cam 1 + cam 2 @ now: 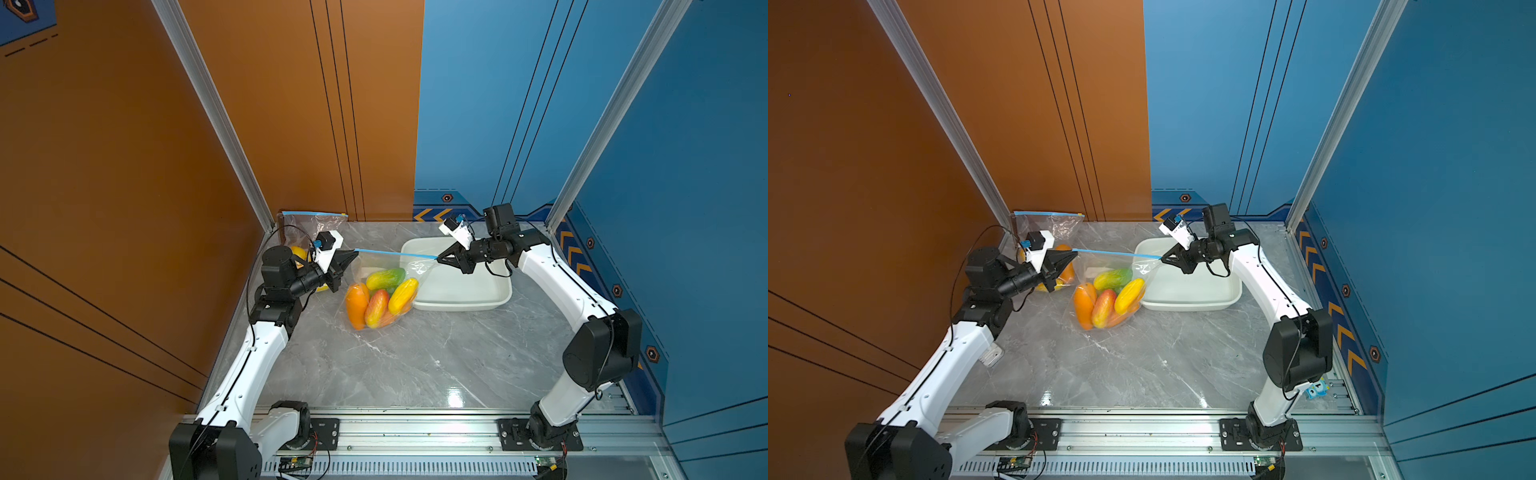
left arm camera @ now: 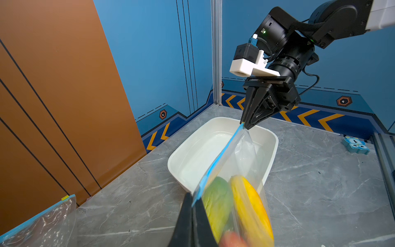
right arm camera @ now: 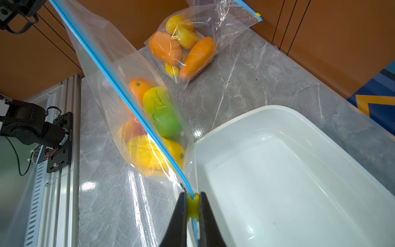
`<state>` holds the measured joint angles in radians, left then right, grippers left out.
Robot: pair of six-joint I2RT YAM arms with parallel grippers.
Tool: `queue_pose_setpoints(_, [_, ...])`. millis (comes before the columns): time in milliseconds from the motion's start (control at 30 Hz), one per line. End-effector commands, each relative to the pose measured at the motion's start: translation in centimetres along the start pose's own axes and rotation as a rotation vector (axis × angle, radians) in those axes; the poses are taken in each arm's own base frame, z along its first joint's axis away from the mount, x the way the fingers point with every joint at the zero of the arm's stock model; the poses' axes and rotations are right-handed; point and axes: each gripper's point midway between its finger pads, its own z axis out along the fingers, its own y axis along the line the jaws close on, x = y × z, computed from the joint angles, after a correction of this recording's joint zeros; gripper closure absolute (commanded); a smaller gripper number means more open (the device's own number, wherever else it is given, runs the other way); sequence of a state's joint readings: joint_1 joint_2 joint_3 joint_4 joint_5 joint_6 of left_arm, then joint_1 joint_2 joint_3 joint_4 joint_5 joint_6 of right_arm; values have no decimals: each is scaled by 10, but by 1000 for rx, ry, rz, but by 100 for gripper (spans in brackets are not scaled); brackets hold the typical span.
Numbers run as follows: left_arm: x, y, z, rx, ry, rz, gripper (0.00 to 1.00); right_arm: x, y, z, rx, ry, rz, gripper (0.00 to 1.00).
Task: Place the mango in a zip-top bag and seal the zipper
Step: Place the zipper food storage bag at the center of the board, then reset both arms
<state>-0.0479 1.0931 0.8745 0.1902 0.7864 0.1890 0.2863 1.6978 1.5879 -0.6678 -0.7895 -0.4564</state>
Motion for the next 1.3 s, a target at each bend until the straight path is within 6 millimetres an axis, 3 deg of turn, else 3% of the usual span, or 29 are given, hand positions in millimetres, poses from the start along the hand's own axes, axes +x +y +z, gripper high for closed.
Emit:
queue_pose_setpoints(0, [-4,23,2,-95,-6,5,100,-4,-6,-10,66,-4,40,84])
queue_pose_setpoints(100, [10,32,12,-151,31,-2,100,-19,12,4,98,8,17,57])
queue_pose_setpoints(133, [15,44,12,-211,43,-18,100,-18,17,9,143,37,-9,50])
queue_pose_setpoints(200, [24,69,9,-322,63,-65,100,-9,19,14,245,78,-44,20])
queue_pose_setpoints(267, [35,91,5,-406,85,-119,100,0,19,11,293,52,-28,14])
queue_pose_setpoints(333, [48,106,2,-473,111,-162,100,16,15,6,347,59,-7,1])
queue_pose_setpoints(433, [68,115,6,-506,152,-195,99,52,4,6,478,149,-9,0])
queue_pose_setpoints(467, [77,124,3,-554,169,-223,90,64,-2,8,537,193,-18,0])
queue_pose_setpoints(533, [87,133,1,-583,187,-246,92,83,-7,14,573,259,-11,0])
queue_pose_setpoints(567, [88,132,0,-582,184,-259,82,91,-10,18,587,285,2,0])
queue_pose_setpoints(600, [87,130,0,-574,180,-259,66,97,-12,21,602,309,5,0])
queue_pose_setpoints(667, [79,129,-3,-582,163,-261,1,110,-18,29,639,362,21,0])
queue_pose_setpoints(733, [70,127,-11,-603,132,-277,2,110,-29,26,695,347,91,0])
queue_pose_setpoints(800, [68,125,-31,-689,101,-321,2,105,-41,11,761,249,199,0])
queue_pose_setpoints(867, [80,113,-55,-765,85,-359,2,93,-51,-20,777,76,327,0])
queue_pose_setpoints(933, [103,101,-83,-872,76,-410,2,85,-58,-57,818,-114,390,0])
queue_pose_setpoints(1000, [135,89,-110,-973,94,-432,2,92,-63,-96,915,-231,426,0])
queue_pose_setpoints(1067, [171,78,-134,-1067,150,-419,2,112,-70,-134,1070,-252,461,0])
queue_pose_setpoints(1133, [199,71,-153,-1134,195,-409,2,135,-73,-158,1189,-230,485,0])
queue_pose_setpoints(1267, [230,68,-176,-1214,246,-356,2,191,-77,-178,1318,-256,486,0])
